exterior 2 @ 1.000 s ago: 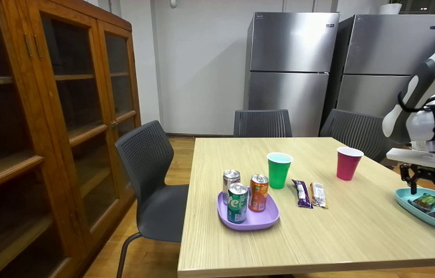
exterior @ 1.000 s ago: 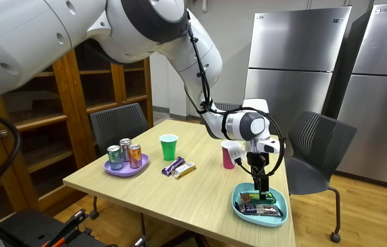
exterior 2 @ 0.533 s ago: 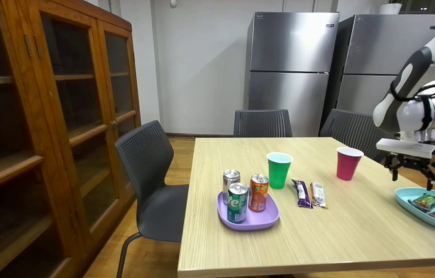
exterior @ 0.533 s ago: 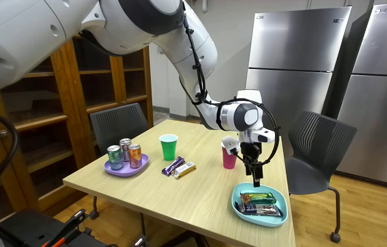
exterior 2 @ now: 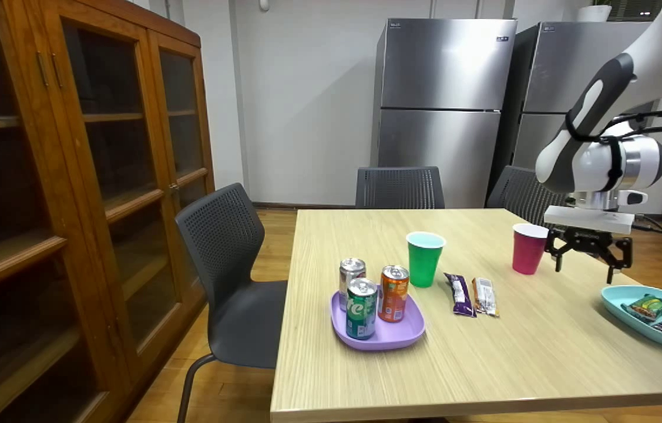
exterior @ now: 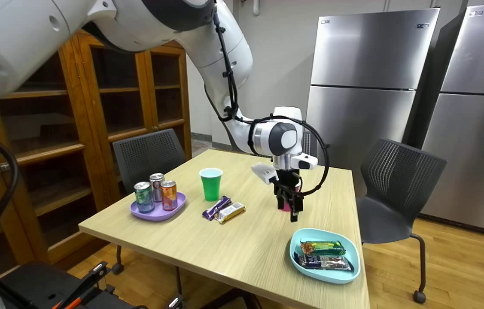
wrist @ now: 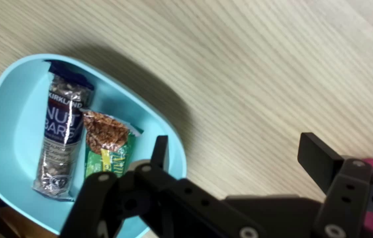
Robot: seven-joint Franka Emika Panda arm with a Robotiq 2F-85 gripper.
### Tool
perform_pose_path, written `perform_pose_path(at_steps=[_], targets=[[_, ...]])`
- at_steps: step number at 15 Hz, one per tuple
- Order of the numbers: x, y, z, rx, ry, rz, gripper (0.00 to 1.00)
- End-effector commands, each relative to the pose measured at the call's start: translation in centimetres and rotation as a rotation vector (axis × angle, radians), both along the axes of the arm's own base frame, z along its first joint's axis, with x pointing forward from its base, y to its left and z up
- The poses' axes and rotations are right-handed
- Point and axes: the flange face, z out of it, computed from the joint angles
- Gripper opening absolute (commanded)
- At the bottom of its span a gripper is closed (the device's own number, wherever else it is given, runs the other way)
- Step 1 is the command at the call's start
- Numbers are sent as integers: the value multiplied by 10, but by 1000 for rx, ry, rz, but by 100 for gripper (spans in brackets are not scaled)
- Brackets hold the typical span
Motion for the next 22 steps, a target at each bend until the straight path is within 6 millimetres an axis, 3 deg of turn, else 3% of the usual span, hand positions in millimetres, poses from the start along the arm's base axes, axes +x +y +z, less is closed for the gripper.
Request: perform_pose_path(at_steps=[1, 11, 15, 22], targets=[[-7, 34, 9, 42, 37, 125, 100], [1, 135, -6, 117, 66, 465, 100], [2, 156, -7, 137, 49, 545, 100], [7, 174, -19, 156, 42, 616, 100]])
